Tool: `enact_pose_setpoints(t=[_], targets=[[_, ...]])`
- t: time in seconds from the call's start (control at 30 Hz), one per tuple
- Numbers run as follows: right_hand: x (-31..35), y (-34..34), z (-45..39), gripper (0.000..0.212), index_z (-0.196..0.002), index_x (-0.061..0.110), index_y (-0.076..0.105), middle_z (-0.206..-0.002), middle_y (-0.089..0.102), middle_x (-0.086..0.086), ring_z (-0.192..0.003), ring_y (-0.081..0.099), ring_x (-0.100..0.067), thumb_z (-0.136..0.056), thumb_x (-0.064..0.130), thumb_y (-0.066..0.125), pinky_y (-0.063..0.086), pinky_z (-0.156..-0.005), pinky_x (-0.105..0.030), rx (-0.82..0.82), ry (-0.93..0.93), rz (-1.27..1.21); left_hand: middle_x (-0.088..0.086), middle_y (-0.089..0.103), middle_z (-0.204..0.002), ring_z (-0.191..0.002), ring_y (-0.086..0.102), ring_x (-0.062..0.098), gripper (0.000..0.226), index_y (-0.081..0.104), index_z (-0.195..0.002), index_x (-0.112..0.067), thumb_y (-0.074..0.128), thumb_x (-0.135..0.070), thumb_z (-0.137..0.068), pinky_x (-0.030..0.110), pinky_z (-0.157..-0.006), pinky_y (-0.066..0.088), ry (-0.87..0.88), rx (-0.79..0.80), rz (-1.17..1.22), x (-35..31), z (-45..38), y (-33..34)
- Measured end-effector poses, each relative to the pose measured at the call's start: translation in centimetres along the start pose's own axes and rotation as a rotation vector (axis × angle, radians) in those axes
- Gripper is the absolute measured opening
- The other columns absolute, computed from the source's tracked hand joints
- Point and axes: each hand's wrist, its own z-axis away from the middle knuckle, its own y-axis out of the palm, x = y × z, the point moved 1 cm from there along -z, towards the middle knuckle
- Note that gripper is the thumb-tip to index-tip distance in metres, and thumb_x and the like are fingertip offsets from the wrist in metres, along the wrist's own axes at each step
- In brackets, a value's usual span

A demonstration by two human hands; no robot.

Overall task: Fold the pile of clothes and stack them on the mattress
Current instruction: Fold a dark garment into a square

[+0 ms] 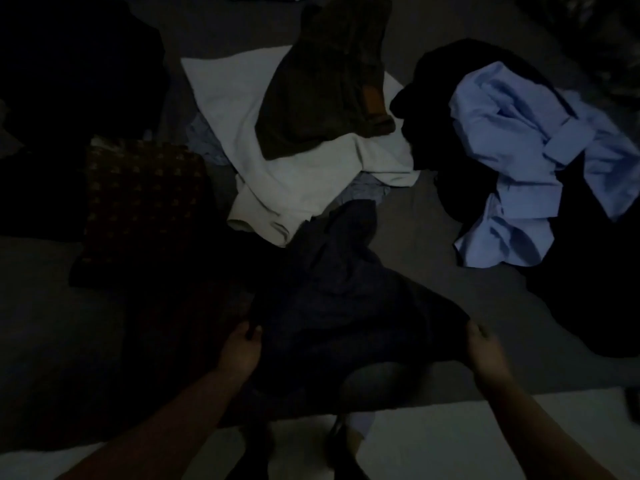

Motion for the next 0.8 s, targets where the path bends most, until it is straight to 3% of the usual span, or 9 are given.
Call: enact_pose_setpoints(t=[0.1,0.27,0.33,0.43,0.5,0.57,0.67,0.73,0.8], targets=[[-0.6,-3.1,-2.0,0.037,-0.085,-0.017,0.052,-0.082,0.058,-0.030,-0.075,0.056,-0.035,-0.099,0.015,0.041,0.044,-0.069,-0.049,-0.044,-0.038,0.064,0.016,0.053,-0.134,-0.121,0.051,0.031,0.039,0.050,-0.132,-0.002,0.048,-0.021,-0.097,0.040,-0.107,0.038,-0.014,0.082,0.152,-1.1,-1.0,3.6],[-1.2,-7.6,-6.4,0.027,-0.071,-0.002,0.051,-0.070,0.046,-0.020,-0.073,0.040,-0.023,-0.095,0.009,0.048,0.031,-0.058,-0.029,-0.072,-0.087,0.075,0.013,0.060,-0.120,-0.110,0.058,0.029,0.047,0.053,-0.126,-0.007,0.055,-0.040,-0.092,0.047,-0.101,0.045,-0.093,0.058,0.463,-3.1,-1.1,8.7],[-0.9,-8.4,-8.3,0.027,-0.078,-0.008,0.059,-0.077,0.058,-0.024,-0.078,0.054,-0.026,-0.096,0.010,0.050,0.035,-0.066,-0.030,-0.031,-0.138,0.111,0.017,0.059,-0.122,-0.116,0.055,0.032,0.060,0.054,-0.124,-0.004,0.053,-0.053,-0.089,0.044,-0.104,0.041,-0.116,-0.177,0.546,-3.4,0.6,10.5],[-0.6,-8.5,-9.5,0.026,-0.089,-0.011,0.065,-0.086,0.064,-0.019,-0.088,0.060,-0.027,-0.094,0.011,0.054,0.042,-0.069,-0.025,0.112,-0.219,0.164,0.021,0.041,-0.142,-0.134,0.036,0.033,0.057,0.041,-0.136,0.004,0.047,-0.036,-0.096,0.028,-0.111,0.022,-0.149,-0.625,0.558,-3.9,5.3,14.3],[-1.7,-7.4,-9.1,0.023,-0.092,-0.007,0.066,-0.086,0.064,-0.009,-0.090,0.059,-0.022,-0.089,0.015,0.063,0.042,-0.063,-0.013,0.303,-0.219,0.222,0.014,0.036,-0.148,-0.137,0.032,0.029,0.068,0.039,-0.141,-0.006,0.049,-0.051,-0.091,0.029,-0.114,0.018,-0.178,-0.561,0.542,-3.1,8.0,18.8],[-3.9,-5.8,-8.9,0.028,-0.094,0.000,0.066,-0.091,0.064,-0.004,-0.094,0.059,-0.020,-0.080,0.022,0.074,0.046,-0.074,-0.019,0.464,-0.196,0.355,0.005,0.042,-0.146,-0.135,0.037,0.025,0.096,0.040,-0.141,-0.021,0.057,-0.079,-0.066,0.042,-0.114,0.027,-0.204,-0.393,0.519,-1.6,9.6,23.2],[-6.6,-4.0,-9.5,0.027,-0.103,0.007,0.067,-0.106,0.067,-0.011,-0.098,0.061,-0.026,-0.086,0.027,0.068,0.050,-0.084,-0.035,0.492,-0.374,0.655,0.010,0.056,-0.129,-0.120,0.052,0.028,0.072,0.049,-0.131,-0.009,0.074,-0.045,-0.075,0.031,-0.096,0.041,-0.237,-0.209,0.420,-1.6,10.4,27.5],[-6.7,-4.0,-9.4,0.028,-0.106,0.009,0.066,-0.105,0.068,-0.012,-0.096,0.062,-0.029,-0.092,0.031,0.057,0.051,-0.082,-0.037,0.460,-0.496,0.739,0.019,0.058,-0.123,-0.117,0.053,0.034,0.043,0.054,-0.124,0.002,0.065,-0.017,-0.087,0.031,-0.093,0.038,-0.244,-0.205,0.292,-2.5,10.3,28.6],[-5.8,-4.5,-8.8,0.030,-0.107,0.008,0.064,-0.100,0.069,-0.012,-0.093,0.063,-0.030,-0.095,0.033,0.053,0.050,-0.080,-0.036,0.475,-0.580,0.652,0.022,0.057,-0.125,-0.117,0.052,0.037,0.039,0.052,-0.125,0.004,0.056,-0.018,-0.093,0.035,-0.098,0.039,-0.245,-0.279,0.225,-3.4,10.1,28.5]])
